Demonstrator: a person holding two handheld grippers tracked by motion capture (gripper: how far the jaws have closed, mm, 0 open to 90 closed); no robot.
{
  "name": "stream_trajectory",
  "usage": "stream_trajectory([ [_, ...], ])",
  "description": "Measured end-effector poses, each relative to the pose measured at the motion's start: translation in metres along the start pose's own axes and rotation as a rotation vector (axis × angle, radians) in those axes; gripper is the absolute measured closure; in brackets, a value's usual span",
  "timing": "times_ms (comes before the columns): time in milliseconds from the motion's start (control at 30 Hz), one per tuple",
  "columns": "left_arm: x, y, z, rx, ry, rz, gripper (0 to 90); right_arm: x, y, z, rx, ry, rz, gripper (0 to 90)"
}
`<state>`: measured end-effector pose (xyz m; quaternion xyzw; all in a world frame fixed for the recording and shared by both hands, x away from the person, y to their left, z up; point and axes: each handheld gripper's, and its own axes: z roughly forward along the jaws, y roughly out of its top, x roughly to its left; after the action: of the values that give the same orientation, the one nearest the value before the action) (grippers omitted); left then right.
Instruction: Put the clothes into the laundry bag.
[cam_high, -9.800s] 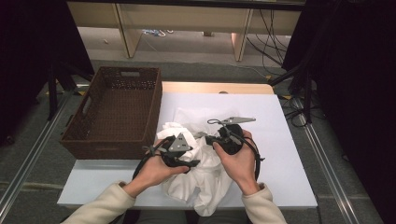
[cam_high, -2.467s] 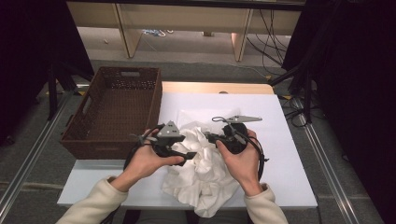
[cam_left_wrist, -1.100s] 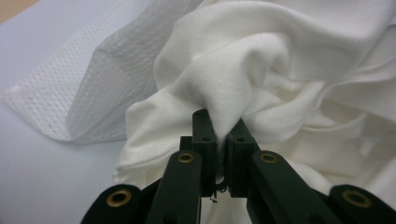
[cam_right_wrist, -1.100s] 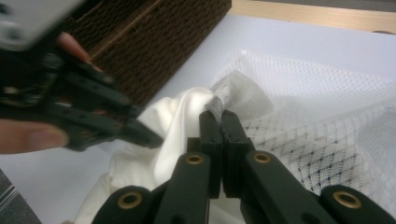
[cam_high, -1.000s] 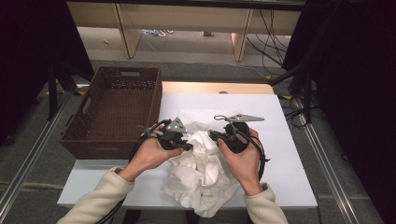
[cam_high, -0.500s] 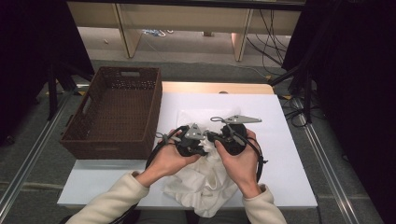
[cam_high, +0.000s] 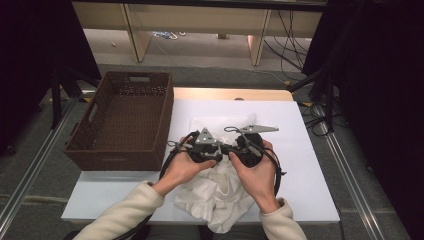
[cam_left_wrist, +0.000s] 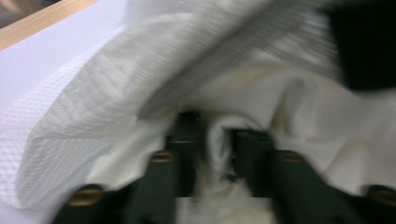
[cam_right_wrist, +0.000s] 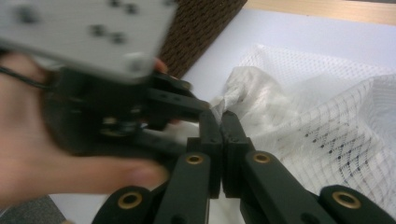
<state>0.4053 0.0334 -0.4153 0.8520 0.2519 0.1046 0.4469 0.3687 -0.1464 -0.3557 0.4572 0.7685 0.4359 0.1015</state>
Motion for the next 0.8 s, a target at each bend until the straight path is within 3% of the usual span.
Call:
stream_trajectory([
  [67, -0.004, -0.002, -0.015, -0.012, -0.012, 0.003, 35.8, -0.002, 0.001, -0.002, -0.001, -0.004, -0.004, 90.0],
  [133, -0.003, -0.005, -0.029, -0.005, -0.020, -0.001, 26.4, -0.003, 0.002, -0.003, -0.003, -0.010, 0.017, 90.0],
  [200, 0.000, -0.009, -0.039, 0.013, -0.008, 0.025, 23.3, -0.004, 0.002, -0.003, -0.003, -0.013, 0.011, 90.0],
  [267, 0.004, -0.015, -0.043, 0.033, -0.006, 0.003, 21.5, -0.003, 0.001, -0.004, 0.000, -0.010, 0.025, 90.0],
  [300, 0.010, -0.018, -0.043, 0.064, -0.003, 0.018, 21.4, -0.003, 0.001, -0.004, -0.001, -0.011, 0.023, 90.0],
  [433, 0.028, -0.033, -0.024, 0.140, 0.012, -0.031, 20.8, -0.003, 0.001, -0.003, 0.003, -0.015, 0.012, 90.0],
  [500, 0.035, -0.039, -0.008, 0.188, -0.042, -0.068, 23.2, -0.003, 0.002, -0.003, 0.002, -0.018, -0.003, 90.0],
  [533, 0.037, -0.040, -0.005, 0.211, -0.055, -0.048, 27.9, -0.003, 0.001, -0.002, 0.002, -0.019, 0.000, 90.0],
  [567, 0.032, -0.042, 0.005, 0.197, -0.047, -0.098, 30.9, -0.003, 0.001, -0.003, 0.006, -0.018, 0.001, 90.0],
  [600, 0.033, -0.041, 0.007, 0.231, -0.054, -0.062, 36.8, -0.004, 0.001, -0.001, 0.010, -0.020, -0.010, 90.0],
  [633, 0.032, -0.040, 0.009, 0.252, -0.049, -0.038, 39.8, -0.003, 0.000, 0.000, 0.013, -0.014, 0.011, 90.0],
  [800, 0.028, -0.038, 0.012, 0.258, -0.043, -0.045, 61.6, -0.003, 0.000, -0.001, 0.015, -0.021, 0.010, 90.0],
])
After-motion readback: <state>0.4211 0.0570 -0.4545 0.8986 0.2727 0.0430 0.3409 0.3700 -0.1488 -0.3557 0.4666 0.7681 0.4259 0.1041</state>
